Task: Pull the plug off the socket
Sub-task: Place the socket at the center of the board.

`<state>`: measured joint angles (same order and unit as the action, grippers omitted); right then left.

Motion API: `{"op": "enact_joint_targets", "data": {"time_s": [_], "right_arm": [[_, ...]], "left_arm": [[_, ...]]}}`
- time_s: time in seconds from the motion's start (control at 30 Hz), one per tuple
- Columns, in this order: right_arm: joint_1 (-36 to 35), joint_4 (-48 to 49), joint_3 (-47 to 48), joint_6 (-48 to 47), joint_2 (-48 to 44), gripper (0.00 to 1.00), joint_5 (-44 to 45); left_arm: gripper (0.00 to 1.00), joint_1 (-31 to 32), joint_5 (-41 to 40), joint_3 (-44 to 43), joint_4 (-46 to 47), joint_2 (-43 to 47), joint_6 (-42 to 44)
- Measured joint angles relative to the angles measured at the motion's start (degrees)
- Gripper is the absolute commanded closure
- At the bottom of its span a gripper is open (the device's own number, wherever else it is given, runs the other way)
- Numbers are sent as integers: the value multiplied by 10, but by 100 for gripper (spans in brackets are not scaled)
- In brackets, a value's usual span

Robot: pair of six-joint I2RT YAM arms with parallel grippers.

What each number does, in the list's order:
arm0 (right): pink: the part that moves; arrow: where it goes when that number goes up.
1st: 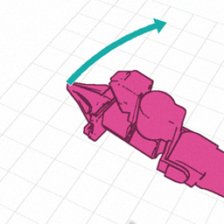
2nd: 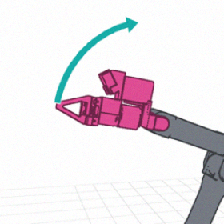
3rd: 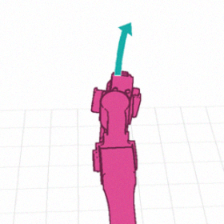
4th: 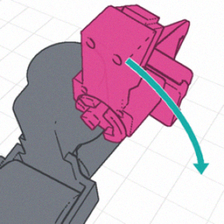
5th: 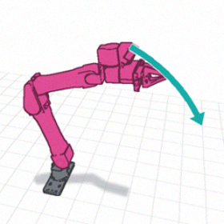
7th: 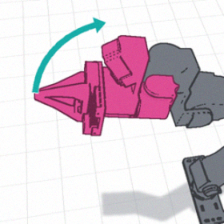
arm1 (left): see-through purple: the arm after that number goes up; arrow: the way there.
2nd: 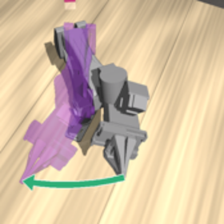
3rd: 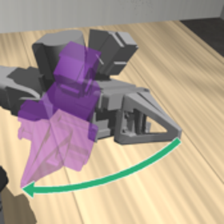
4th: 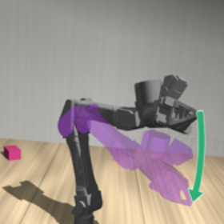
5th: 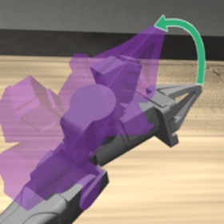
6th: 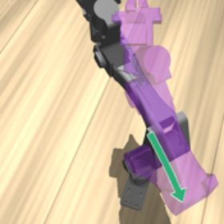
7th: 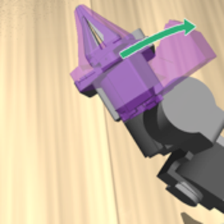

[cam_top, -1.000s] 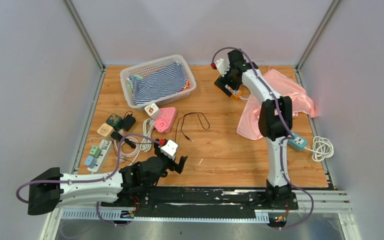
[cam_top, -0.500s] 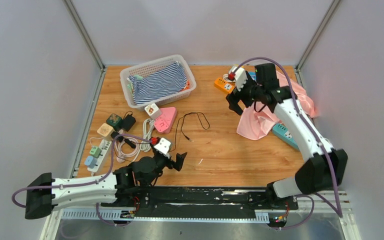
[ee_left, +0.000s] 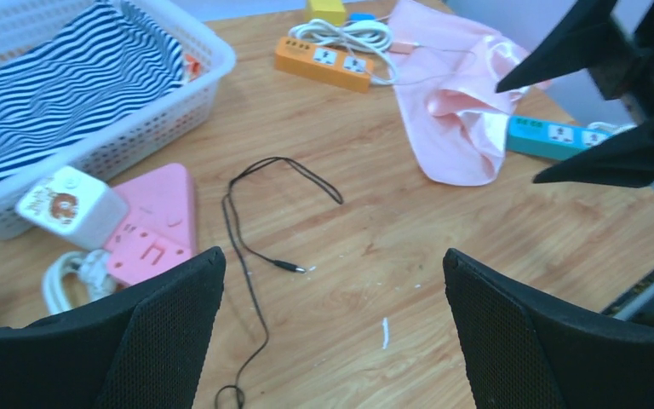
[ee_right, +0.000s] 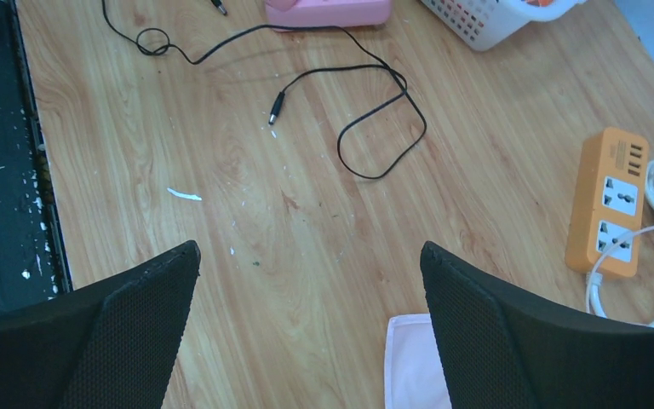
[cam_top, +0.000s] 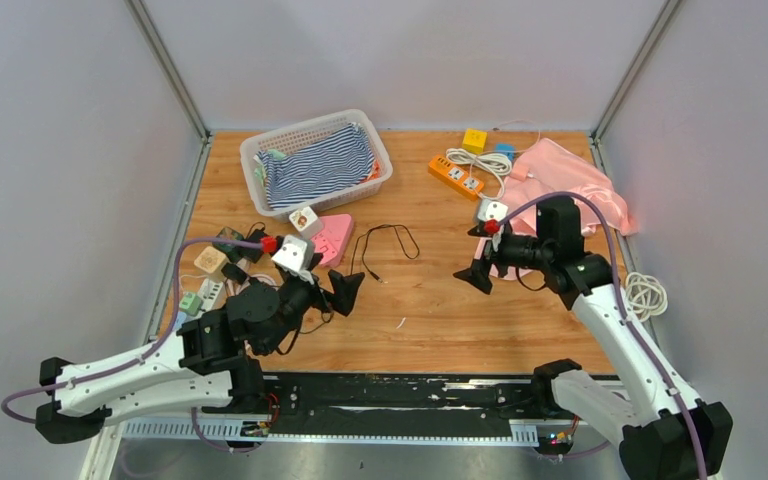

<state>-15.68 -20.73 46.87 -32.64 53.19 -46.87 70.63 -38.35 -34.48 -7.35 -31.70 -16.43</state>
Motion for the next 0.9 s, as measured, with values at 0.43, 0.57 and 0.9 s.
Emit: {"op": "enact_joint_targets", "data": {"time_s": [0.43,0.57,0.9], "right_arm": [[-32,-78,51,-74,13,0,5],[-68,-87,51,-81,21,0,19],[-85,-94,51,-89,37,0,51]], "left_arm": [[0,-153,85,-68,-105,-94,-44],[0,-242,180,-47,-66,-105,-83],[0,-263,258,-155,-63,-268,-73]]}}
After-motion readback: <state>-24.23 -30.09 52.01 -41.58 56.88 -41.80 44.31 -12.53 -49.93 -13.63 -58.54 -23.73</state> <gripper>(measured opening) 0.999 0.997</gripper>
